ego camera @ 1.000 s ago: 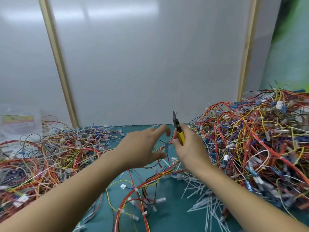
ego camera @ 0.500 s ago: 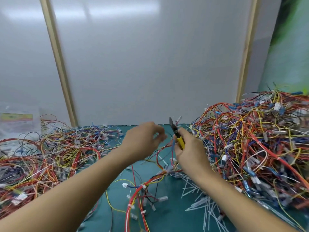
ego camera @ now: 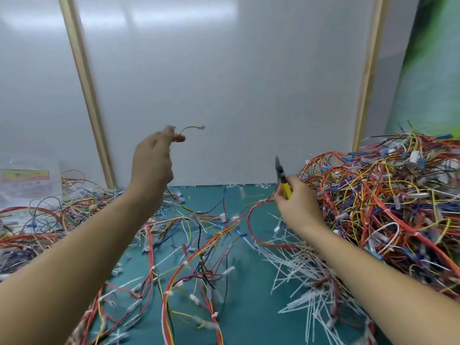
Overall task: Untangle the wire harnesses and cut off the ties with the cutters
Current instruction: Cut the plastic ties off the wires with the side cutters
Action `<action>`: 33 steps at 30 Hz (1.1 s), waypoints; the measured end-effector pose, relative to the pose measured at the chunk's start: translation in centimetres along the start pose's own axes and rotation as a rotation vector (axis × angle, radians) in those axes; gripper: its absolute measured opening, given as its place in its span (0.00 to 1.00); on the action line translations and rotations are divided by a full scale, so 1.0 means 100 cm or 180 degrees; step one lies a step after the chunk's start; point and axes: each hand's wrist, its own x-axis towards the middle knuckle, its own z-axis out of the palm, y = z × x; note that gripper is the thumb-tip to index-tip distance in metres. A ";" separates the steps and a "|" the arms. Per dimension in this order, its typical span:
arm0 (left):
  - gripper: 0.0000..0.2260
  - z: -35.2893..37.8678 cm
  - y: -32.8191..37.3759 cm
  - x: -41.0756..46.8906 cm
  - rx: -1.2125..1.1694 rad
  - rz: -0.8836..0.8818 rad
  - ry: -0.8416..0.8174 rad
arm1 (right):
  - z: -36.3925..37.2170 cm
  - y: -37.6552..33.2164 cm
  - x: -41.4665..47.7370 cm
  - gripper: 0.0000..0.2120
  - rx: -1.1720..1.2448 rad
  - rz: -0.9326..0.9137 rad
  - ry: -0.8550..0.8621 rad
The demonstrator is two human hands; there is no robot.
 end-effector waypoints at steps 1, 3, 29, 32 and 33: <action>0.13 -0.002 0.005 0.000 -0.0131 -0.0208 -0.0060 | 0.001 -0.002 0.013 0.04 -0.0001 0.0095 0.0123; 0.11 -0.001 0.011 -0.001 -0.0148 -0.0430 -0.0191 | 0.001 -0.007 0.039 0.04 -0.0113 0.0276 0.0314; 0.26 0.011 -0.072 -0.117 -0.0031 0.0532 -0.1815 | -0.031 -0.050 -0.103 0.05 0.1737 0.0270 -0.0886; 0.26 0.010 -0.071 -0.118 0.0079 0.0717 -0.1913 | -0.028 -0.048 -0.106 0.06 0.1759 0.0219 -0.0777; 0.26 0.011 -0.070 -0.118 0.0046 0.0718 -0.1919 | -0.028 -0.048 -0.106 0.07 0.1799 0.0210 -0.0732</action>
